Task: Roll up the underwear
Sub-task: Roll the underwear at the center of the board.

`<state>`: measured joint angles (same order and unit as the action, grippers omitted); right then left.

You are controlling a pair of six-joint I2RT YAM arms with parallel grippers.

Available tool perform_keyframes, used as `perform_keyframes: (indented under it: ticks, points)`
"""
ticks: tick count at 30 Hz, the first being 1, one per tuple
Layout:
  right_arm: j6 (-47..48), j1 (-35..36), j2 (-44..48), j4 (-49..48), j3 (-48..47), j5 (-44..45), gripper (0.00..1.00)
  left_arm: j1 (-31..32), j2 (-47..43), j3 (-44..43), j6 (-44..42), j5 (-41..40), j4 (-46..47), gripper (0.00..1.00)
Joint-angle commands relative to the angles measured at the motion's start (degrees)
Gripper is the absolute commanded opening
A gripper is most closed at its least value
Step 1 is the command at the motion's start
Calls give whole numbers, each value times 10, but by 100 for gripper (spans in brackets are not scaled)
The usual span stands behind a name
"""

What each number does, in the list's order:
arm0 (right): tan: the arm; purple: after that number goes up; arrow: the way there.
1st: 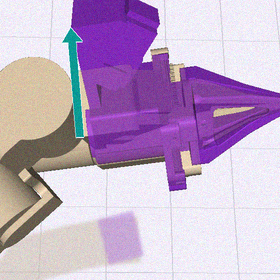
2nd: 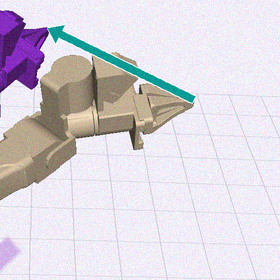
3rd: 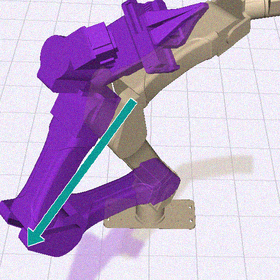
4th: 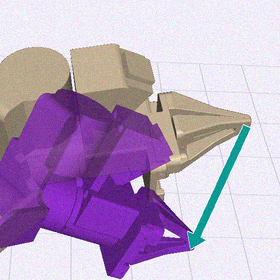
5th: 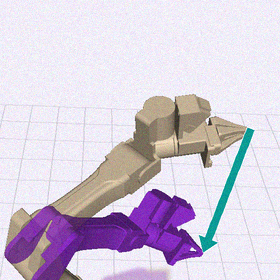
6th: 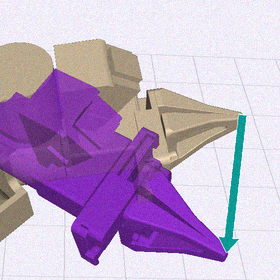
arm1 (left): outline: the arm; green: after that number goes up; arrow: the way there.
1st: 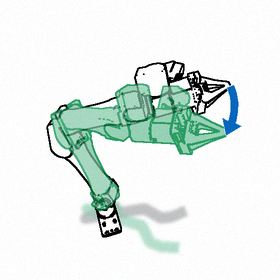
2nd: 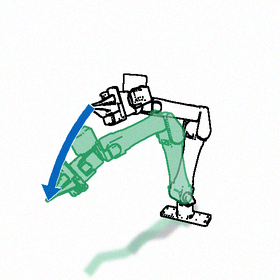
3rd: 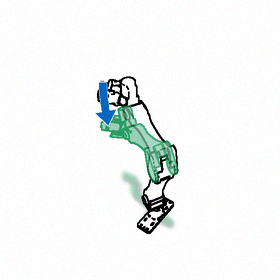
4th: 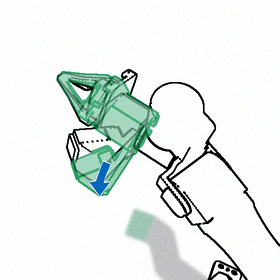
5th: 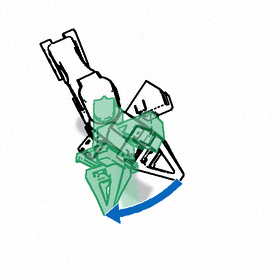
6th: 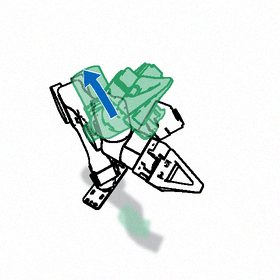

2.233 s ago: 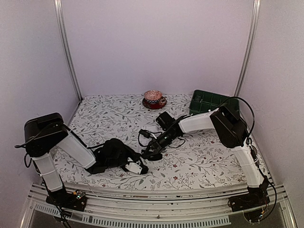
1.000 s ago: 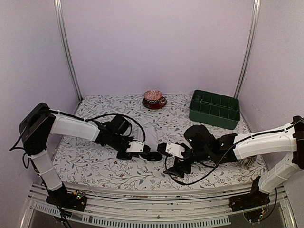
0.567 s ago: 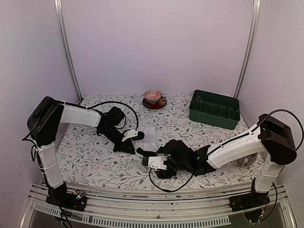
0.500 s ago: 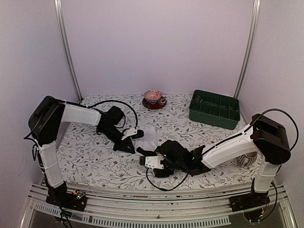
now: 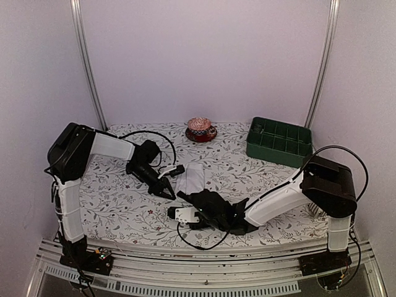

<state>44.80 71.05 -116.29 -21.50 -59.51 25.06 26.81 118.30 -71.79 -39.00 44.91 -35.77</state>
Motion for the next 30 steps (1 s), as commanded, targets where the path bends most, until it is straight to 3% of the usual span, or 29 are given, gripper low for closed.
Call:
perform_keyframes:
  ticks: [1, 6, 30]
  points:
    - [18, 5, -28, -12, -19, -14, 71, -16, 19, -19, 20, 18, -18, 0]
    - [29, 4, -59, 7, -49, -13, 58, -17, 26, -24, 22, 17, -20, 0]
    - [-30, -44, -98, 93, -91, -1, 33, -17, 19, -20, 20, -3, -22, 0]
